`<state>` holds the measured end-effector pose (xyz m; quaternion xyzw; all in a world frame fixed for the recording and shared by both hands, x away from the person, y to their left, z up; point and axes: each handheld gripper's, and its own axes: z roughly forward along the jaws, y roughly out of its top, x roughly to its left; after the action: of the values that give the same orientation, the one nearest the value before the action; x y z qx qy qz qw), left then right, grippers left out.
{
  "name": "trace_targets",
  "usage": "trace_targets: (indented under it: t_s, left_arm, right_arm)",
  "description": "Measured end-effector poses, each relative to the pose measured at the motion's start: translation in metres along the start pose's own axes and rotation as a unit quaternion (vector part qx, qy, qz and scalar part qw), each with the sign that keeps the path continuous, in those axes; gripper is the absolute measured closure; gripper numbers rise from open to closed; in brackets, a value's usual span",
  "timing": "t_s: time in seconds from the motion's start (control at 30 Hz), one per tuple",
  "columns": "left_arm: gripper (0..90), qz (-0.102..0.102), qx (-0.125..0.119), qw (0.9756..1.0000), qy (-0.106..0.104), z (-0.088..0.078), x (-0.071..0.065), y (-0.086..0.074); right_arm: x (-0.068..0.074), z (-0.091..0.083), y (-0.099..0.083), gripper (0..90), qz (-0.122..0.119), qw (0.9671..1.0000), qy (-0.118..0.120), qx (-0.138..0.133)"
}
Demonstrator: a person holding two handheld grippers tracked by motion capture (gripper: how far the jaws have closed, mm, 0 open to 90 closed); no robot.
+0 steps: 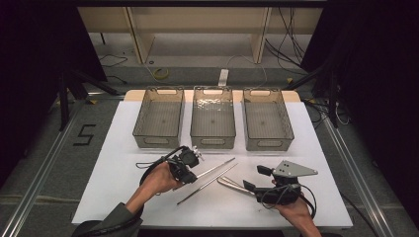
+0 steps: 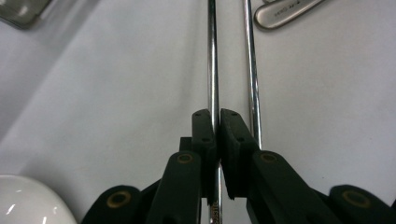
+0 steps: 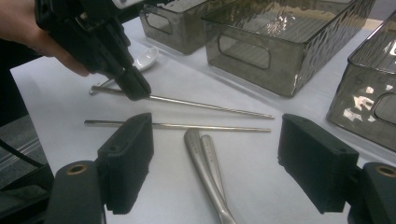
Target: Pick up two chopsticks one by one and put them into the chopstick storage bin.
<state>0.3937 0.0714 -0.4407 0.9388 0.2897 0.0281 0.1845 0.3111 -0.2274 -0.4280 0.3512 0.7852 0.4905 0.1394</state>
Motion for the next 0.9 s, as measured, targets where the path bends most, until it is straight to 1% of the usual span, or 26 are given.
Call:
trace_targets:
  t_s: [0.07,0.13,0.17,0.2,0.23,0.27,0.3,0.33,0.47,0.53,0.57,0.6,0.67,0.7,0.77,0.83,0.87,0.9]
  left_arm:
    - [84.5,0.004,-0.004,1.0,0.004,-0.005,0.0,0.001]
    - [84.5,0.002,-0.011,0.9999,-0.002,-0.009,0.001,0.001]
    - [84.5,0.004,-0.016,0.9999,0.001,-0.012,0.002,0.001]
    - [84.5,0.003,-0.018,0.9998,0.001,-0.014,0.002,0.001]
    - [84.5,0.006,-0.021,0.9998,0.001,-0.016,0.002,0.001]
    - [84.5,0.003,-0.027,0.9996,0.001,-0.019,0.002,0.001]
    - [84.5,0.007,-0.029,0.9996,0.0,-0.022,0.002,0.001]
    - [84.5,0.005,-0.034,0.9994,0.0,-0.025,0.002,0.002]
    - [84.5,0.007,-0.058,0.9983,-0.002,-0.04,0.002,0.002]
    - [84.5,0.008,-0.071,0.9974,0.004,-0.048,0.002,0.004]
    - [84.5,0.013,-0.069,0.9975,0.005,-0.052,0.003,0.005]
    - [84.5,0.01,-0.079,0.9968,0.006,-0.055,0.003,0.005]
    - [84.5,0.008,-0.088,0.9961,0.007,-0.062,0.005,0.006]
    - [84.5,0.011,-0.089,0.9959,0.008,-0.065,0.007,0.007]
    - [84.5,0.002,-0.099,0.9949,0.014,-0.07,0.013,0.008]
    - [84.5,-0.002,-0.104,0.9944,0.017,-0.074,0.019,0.009]
    - [84.5,-0.005,-0.109,0.9939,0.017,-0.075,0.021,0.009]
    - [84.4,-0.01,-0.109,0.9939,0.012,-0.077,0.025,0.01]
  right_arm:
    - [0.0,0.0,0.0,27.5,-0.002,1.0,0.0,0.0]
    - [0.0,0.0,0.0,27.5,0.0,1.0,0.0,-0.002]
    - [-0.001,-0.001,0.0,27.5,0.0,1.0,0.0,-0.002]
    - [-0.001,-0.001,0.0,27.5,0.0,1.0,0.0,-0.002]
    - [-0.001,-0.001,0.0,27.5,0.0,1.0,0.0,-0.002]
    - [-0.001,-0.001,0.0,27.5,0.0,1.0,-0.001,-0.002]
    - [-0.001,-0.001,0.0,27.5,0.0,1.0,0.0,-0.003]
    - [-0.001,0.0,0.0,27.5,0.0,1.0,0.0,-0.003]
    - [-0.001,0.0,0.0,27.6,0.0,1.0,0.0,-0.002]
    - [-0.001,0.0,0.0,27.5,0.001,1.0,-0.002,-0.002]
    - [-0.002,0.0,0.0,27.5,0.0,1.0,-0.002,-0.002]
    - [-0.002,0.0,0.0,27.5,0.001,1.0,-0.004,0.0]
    - [-0.003,0.0,0.0,27.5,0.003,1.0,-0.005,-0.001]
    - [-0.003,0.0,0.0,27.5,0.004,1.0,-0.005,-0.001]
    - [-0.004,0.0,0.0,27.5,0.004,1.0,-0.006,-0.001]
    - [-0.004,0.0,0.0,27.5,0.005,1.0,-0.006,-0.001]
    - [-0.004,0.0,-0.001,27.5,0.005,1.0,-0.006,-0.001]
    - [-0.004,0.0,-0.001,27.5,0.006,1.0,-0.006,0.0]
